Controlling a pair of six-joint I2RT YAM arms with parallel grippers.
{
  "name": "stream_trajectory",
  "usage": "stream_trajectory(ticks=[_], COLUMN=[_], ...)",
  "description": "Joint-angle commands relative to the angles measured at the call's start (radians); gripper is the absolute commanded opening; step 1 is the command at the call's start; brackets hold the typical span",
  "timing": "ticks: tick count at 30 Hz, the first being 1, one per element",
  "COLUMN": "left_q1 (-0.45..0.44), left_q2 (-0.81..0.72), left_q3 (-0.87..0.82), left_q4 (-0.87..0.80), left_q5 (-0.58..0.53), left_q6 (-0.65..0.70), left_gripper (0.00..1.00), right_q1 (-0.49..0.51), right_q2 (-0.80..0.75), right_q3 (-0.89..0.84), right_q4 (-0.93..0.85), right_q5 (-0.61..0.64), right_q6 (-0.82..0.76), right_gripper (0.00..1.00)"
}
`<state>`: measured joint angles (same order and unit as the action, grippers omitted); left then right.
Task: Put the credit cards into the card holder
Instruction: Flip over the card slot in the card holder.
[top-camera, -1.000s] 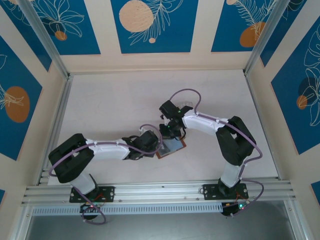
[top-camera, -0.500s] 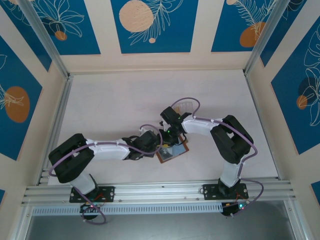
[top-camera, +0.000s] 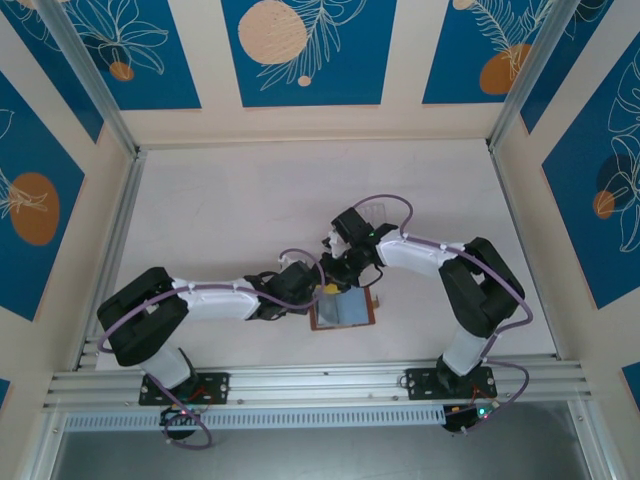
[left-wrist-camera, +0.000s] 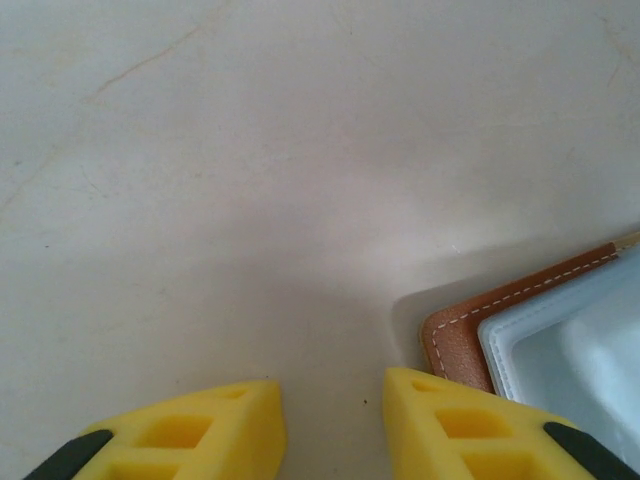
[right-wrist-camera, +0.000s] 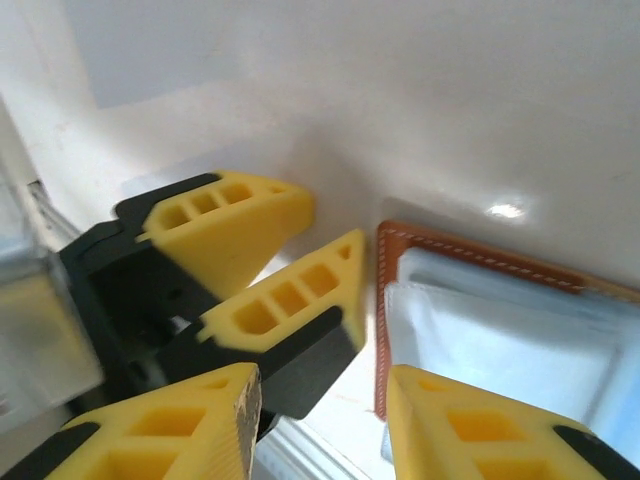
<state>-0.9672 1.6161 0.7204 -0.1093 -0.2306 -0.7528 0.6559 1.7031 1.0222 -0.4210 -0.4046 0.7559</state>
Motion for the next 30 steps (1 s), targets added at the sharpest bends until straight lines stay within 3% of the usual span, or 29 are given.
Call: stream_trajectory(ticks=[1, 3, 7, 11, 14, 18, 25, 30], left_q1=[-0.013, -0.013, -0.014, -0.01, -0.008, 0.01, 0.024, 0.021], left_q2=[0.141, 0.138, 0.124, 0.093, 0.066, 0.006, -0.164, -0.194], left_q3=[-0.048, -0.052, -0.06, -0.069, -0.077, -0.105, -0.125, -0.108], left_q4=[0.198, 0.198, 0.193, 0.172, 0.155, 0.143, 0.062, 0.051], left_q5=[0.129, 0.127, 0.12, 0.113, 0.12, 0.131, 0.136, 0.19], left_q6=[-0.022, -0.025, -0.028, -0.022, -0.014, -0.013, 0.041, 0.076], left_gripper=[0.34, 0.34, 0.34, 0.34, 0.35, 0.38, 0.48, 0.53], right_q1=[-0.019, -0.024, -0.001, 0.006, 0.002, 0.029, 0.092, 0.111], right_q2=[-0.032, -0.039, -0.111, -0.201, -0.236, -0.169, -0.016, 0.049], right_q3=[-0.017, -0.015, 0.001, -0.028, -0.068, -0.073, -0.078, -0.076], right_q4=[-0.001, -0.023, -0.138, -0.193, -0.197, -0.191, -0.121, -0.091], right_q5=[-0.102, -0.09, 0.112, 0.247, 0.285, 0.296, 0.324, 0.342], right_q6=[0.019, 0.004, -0.039, -0.034, -0.032, -0.031, -0.012, -0.012], right_gripper=[0.4, 0.4, 0.38, 0.27, 0.18, 0.07, 0.04, 0.09])
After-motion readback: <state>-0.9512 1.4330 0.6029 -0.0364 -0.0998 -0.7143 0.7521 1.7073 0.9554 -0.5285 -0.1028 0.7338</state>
